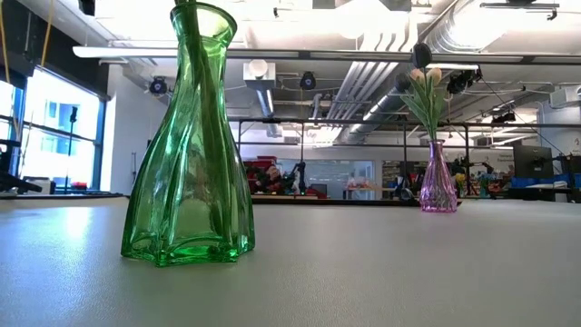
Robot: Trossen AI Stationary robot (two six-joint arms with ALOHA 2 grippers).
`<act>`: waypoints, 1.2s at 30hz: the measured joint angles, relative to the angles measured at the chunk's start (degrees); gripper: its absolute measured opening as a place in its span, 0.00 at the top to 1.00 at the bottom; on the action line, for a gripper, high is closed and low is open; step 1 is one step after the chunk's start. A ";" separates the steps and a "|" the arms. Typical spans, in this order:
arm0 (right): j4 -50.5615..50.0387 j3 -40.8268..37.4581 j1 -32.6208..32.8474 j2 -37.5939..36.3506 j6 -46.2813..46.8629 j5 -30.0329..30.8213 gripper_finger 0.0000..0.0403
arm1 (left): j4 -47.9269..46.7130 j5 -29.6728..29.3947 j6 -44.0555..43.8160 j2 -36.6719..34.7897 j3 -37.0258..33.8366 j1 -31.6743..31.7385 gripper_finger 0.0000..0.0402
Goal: Sort flowers into vase by color
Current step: Return to Home Position
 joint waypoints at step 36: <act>25.17 -33.54 -9.28 -19.80 0.81 -7.57 1.00 | -7.68 11.10 1.41 -17.60 -13.11 -0.02 1.00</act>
